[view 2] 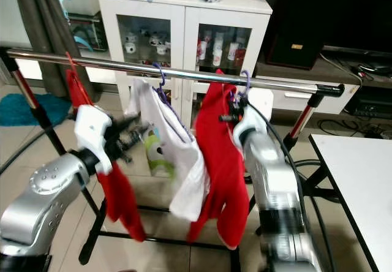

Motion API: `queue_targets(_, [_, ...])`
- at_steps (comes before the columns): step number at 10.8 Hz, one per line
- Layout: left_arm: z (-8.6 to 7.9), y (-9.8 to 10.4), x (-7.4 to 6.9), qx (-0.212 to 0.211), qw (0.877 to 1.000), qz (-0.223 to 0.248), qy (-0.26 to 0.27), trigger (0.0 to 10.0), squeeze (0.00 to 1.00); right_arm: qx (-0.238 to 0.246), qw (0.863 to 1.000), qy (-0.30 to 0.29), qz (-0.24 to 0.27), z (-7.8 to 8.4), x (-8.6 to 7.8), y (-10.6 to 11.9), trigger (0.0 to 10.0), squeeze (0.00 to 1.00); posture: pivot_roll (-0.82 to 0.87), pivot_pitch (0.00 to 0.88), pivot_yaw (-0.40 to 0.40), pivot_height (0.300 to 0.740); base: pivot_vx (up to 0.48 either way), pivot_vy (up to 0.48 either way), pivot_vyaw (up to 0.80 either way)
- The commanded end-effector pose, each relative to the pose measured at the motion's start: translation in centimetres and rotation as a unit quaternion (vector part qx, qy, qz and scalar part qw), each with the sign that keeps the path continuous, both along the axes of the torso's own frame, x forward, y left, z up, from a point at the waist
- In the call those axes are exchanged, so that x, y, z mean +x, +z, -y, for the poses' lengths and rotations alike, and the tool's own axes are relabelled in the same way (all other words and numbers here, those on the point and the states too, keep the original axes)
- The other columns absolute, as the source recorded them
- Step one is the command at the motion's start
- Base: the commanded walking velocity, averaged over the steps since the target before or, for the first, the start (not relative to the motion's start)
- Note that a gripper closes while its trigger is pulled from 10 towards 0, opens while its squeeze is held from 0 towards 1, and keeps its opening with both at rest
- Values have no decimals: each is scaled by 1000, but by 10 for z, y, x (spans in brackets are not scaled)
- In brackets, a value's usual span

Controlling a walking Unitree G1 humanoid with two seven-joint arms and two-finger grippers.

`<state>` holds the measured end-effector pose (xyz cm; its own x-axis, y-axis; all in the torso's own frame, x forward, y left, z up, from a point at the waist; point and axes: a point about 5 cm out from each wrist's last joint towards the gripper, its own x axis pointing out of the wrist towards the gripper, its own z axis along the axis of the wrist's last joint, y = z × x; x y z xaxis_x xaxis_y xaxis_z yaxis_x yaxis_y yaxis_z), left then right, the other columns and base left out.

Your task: Hang hanger

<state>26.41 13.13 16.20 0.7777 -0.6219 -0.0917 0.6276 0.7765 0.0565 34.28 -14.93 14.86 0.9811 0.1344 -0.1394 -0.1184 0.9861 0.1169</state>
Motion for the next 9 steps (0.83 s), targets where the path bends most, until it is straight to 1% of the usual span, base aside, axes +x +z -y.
queue_targets(1, [9, 0, -6, 2, 999, -9, -47, 10000, 0, -12, 1000, -14, 15, 6, 8, 9, 10000, 0, 141, 0, -52, 740, 0, 0, 0])
queue_targets(2, [17, 1, -14, 0, 995, -19, -99, 10000, 0, -12, 1000, -25, 7, 9, 19, 12, 10000, 0, 145, 0, -48, 740, 0, 0, 0])
queue_targets(3, [21, 0, -18, 5, 992, -24, -126, 10000, 0, -10, 1000, -29, 1, 10, 25, 13, 10000, 0, 144, 0, -45, 740, 0, 0, 0])
queue_targets(4, [23, 0, -20, 10, 990, -28, -139, 10000, 0, -17, 999, -28, -11, 11, 30, 12, 10000, 0, 146, 0, -45, 740, 0, 0, 0])
queue_targets(5, [23, -1, -21, 16, 989, -32, -146, 10000, 0, -24, 999, -23, -37, 11, 31, 7, 10000, 0, 146, 0, -45, 740, 0, 0, 0])
queue_targets(6, [22, -2, -22, 17, 988, -34, -148, 10000, 0, -16, 998, -20, -51, 10, 29, 2, 10000, 0, 146, 0, -45, 740, 0, 0, 0])
queue_targets(7, [20, -1, -21, 18, 989, -34, -144, 10000, 0, -16, 998, -17, -60, 11, 21, -4, 10000, 310, 149, 0, -49, 740, 0, 0, 0])
queue_targets(8, [19, -1, -20, 17, 990, -33, -137, 10000, 0, -13, 999, -11, -51, 12, 16, -3, 10000, 1000, 147, 0, -47, 740, 0, 0, 0])
queue_targets(9, [18, -1, -19, 4, 992, -32, -123, 10000, 0, 1, 1000, -1, -31, 13, 8, 3, 10000, 1000, 140, 0, -42, 740, 0, 0, 0])
